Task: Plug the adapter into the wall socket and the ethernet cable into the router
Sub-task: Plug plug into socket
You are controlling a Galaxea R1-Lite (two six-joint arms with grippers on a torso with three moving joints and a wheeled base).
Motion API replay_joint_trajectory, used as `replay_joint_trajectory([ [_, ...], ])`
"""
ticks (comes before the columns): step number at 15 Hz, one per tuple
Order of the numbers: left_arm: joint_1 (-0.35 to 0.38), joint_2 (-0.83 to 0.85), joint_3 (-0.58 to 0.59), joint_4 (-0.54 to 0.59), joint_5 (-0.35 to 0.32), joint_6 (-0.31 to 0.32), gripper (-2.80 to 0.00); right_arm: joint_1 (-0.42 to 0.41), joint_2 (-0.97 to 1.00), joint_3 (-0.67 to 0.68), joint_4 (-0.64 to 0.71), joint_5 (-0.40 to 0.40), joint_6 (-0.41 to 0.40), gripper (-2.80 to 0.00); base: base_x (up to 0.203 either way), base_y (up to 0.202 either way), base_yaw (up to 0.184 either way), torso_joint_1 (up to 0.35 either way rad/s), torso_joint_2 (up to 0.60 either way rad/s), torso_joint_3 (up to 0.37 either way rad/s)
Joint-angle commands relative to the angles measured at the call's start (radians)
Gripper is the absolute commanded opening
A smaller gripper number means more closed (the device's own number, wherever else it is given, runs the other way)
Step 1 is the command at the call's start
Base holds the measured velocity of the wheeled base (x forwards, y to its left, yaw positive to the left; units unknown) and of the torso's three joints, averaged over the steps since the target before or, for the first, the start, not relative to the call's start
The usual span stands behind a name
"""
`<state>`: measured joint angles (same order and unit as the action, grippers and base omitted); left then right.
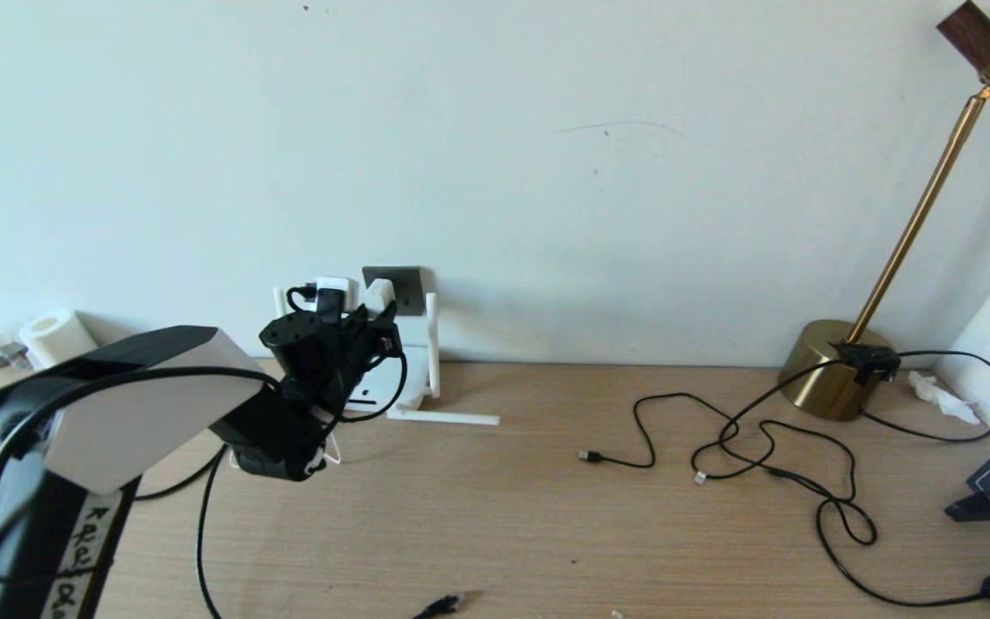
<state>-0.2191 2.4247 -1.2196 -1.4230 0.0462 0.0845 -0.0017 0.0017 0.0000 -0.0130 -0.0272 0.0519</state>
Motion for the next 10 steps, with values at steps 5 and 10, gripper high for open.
replay_joint_trajectory([
  [5, 0.000, 0.010, -0.003, -0.004, 0.003, 0.000, -2.80, 0.000, 0.000, 0.000, -0.001, 0.000, 0.000, -2.80, 0.000, 0.000, 0.000, 0.000, 0.00, 0.000],
  [10, -0.012, 0.030, -0.030, -0.001, 0.028, 0.001, -2.80, 0.000, 0.000, 0.000, -0.001, 0.000, 0.000, -2.80, 0.000, 0.000, 0.000, 0.000, 0.00, 0.000],
])
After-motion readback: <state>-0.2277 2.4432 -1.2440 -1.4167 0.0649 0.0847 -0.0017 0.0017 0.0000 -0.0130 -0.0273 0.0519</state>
